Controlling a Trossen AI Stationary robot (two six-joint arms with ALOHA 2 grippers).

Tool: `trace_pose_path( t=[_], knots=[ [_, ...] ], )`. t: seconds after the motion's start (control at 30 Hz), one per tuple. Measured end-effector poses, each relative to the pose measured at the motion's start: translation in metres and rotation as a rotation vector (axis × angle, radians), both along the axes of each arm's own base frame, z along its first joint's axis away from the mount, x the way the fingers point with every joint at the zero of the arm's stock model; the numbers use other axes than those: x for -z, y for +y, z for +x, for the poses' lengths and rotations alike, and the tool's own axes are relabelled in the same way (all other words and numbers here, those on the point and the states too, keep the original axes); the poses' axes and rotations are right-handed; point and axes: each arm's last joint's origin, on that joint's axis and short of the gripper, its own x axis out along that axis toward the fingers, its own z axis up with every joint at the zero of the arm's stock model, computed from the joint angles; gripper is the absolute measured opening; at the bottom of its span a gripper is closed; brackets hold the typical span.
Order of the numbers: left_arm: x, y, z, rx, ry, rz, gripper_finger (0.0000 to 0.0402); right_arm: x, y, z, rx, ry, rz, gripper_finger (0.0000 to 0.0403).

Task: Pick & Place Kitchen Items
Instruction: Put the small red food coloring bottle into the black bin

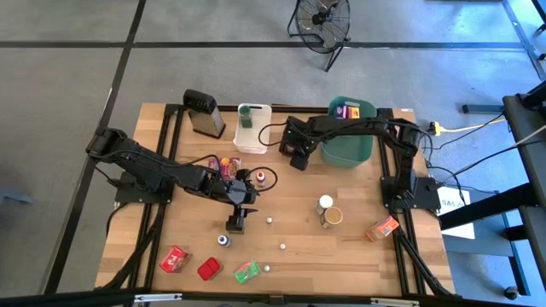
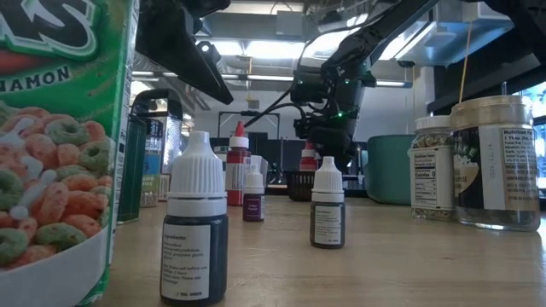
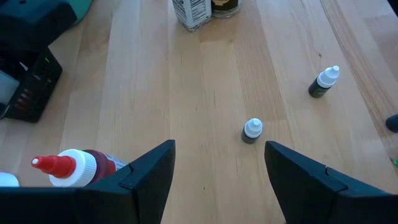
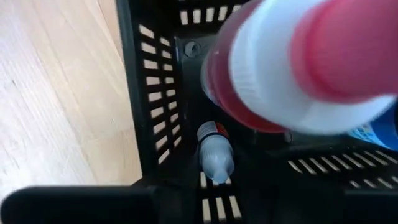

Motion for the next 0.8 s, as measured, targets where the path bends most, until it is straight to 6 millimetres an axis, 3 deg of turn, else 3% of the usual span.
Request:
trace_pose_path(
  t=[0.23,0.57,0.8],
  knots=[
    [0.0,0.0,0.0,0.0,0.0,0.0,0.0242,0.0006,0.0007,-0.0001,-0.007,0.002,0.011,0.0114],
    [0.0001,0.0001,0.0,0.0,0.001,0.0,0.0242,0.0006,0.0006,0.0002,-0.007,-0.001,0.01,0.0165],
    [0.0001,0.0001,-0.0001,0.001,0.001,-0.001,0.0243,-0.0004,0.0006,-0.0009,-0.023,0.013,-0.002,0.0171]
  ],
)
